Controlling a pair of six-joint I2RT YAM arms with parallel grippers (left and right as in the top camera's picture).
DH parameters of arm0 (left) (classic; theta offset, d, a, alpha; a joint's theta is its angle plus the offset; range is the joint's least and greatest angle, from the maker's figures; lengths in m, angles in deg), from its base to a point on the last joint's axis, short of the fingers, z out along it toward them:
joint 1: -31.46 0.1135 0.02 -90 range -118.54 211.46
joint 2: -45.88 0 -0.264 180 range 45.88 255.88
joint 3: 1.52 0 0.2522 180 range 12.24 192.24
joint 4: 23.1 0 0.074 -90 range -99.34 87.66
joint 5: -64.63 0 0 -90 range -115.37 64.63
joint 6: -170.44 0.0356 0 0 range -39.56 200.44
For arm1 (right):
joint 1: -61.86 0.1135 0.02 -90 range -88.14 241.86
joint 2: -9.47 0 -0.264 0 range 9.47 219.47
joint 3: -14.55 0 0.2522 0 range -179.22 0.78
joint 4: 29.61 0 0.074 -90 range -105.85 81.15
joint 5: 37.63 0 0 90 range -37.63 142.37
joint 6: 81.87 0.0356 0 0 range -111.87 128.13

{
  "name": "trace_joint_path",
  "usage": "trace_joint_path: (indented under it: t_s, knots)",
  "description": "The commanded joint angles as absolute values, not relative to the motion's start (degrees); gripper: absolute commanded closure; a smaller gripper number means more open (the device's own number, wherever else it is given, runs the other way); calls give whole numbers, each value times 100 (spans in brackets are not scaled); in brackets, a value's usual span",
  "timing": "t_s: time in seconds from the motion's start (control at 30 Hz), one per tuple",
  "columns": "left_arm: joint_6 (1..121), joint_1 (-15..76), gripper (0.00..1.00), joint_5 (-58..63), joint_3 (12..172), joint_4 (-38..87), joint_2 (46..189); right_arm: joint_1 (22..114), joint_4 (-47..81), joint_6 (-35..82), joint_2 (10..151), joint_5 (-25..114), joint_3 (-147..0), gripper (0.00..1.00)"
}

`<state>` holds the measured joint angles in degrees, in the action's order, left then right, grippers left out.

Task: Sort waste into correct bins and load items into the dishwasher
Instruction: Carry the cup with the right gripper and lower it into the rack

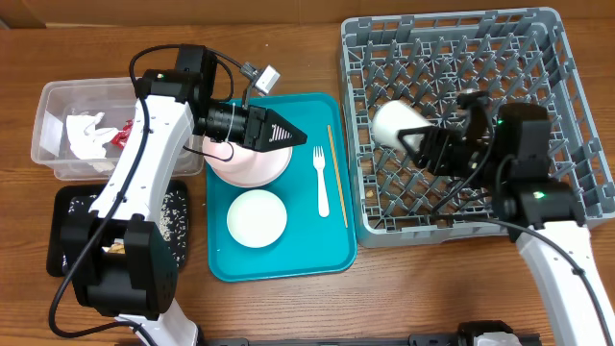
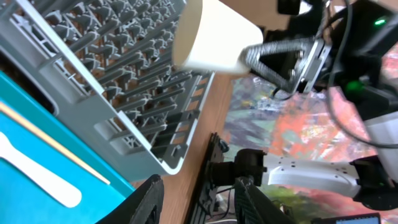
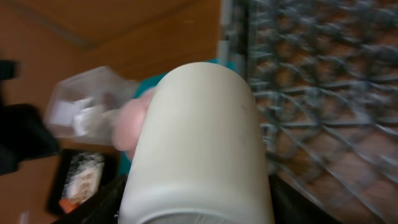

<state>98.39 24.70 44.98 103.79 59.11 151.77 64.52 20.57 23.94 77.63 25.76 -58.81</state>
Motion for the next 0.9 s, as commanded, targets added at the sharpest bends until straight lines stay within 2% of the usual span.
trace_joint_path:
  t_s: [0.0,0.17,0.33,0.67,0.87]
  knots:
    - [9817,2431,60,4181,10423,5946,15153,6434,2586,2289,7715,4399,-6832,67]
    - [9791,2431,61,3953,10423,6147,15153,6434,4199,2298,8060,5693,-7771,73]
    - [9479,2431,61,3556,10423,6302,15150,6421,5115,2316,8692,6043,-7951,73]
    - [9284,2404,61,2941,10423,6477,15150,5848,5371,2294,9999,5977,-7955,77]
    - [9284,2339,61,2834,10423,6468,15150,5750,5367,2270,10121,5785,-7955,77]
